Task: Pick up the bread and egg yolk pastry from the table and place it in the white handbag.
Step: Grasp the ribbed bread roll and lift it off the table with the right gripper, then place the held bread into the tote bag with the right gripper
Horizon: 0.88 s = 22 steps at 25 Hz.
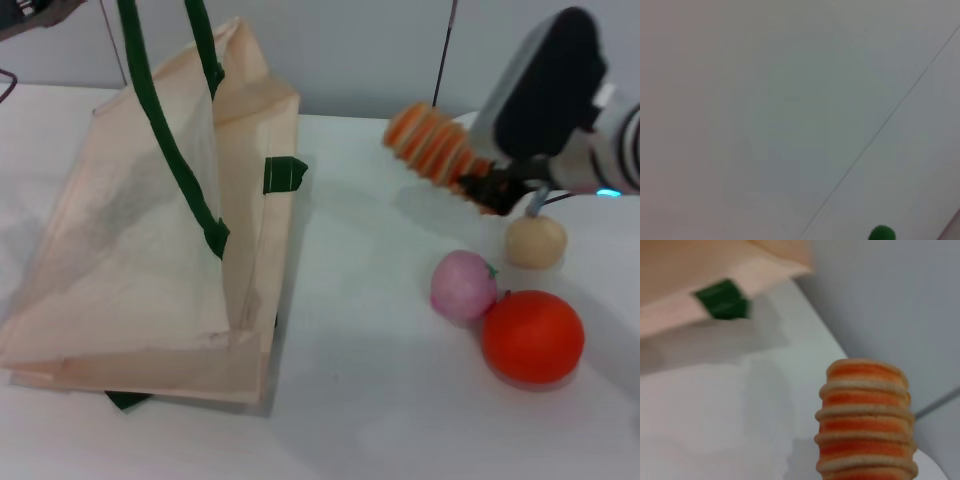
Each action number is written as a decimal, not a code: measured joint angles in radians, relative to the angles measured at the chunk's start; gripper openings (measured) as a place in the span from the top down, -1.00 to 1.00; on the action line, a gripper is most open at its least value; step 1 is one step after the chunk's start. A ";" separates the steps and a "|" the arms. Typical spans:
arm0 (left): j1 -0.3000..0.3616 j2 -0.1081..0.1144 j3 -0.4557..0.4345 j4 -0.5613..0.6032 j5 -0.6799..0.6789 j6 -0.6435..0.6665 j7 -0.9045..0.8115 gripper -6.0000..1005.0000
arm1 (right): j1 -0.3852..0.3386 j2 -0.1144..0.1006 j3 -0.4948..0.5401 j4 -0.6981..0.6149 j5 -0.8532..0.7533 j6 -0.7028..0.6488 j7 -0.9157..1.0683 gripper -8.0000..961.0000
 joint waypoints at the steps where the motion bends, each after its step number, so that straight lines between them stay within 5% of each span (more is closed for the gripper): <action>1: -0.009 0.000 0.000 0.000 0.005 0.001 -0.001 0.68 | 0.003 0.000 -0.027 -0.010 -0.011 -0.001 0.015 0.20; 22: -0.169 -0.011 0.002 -0.008 0.097 0.003 -0.035 0.67 | 0.118 0.002 -0.487 -0.186 -0.183 0.036 0.193 0.29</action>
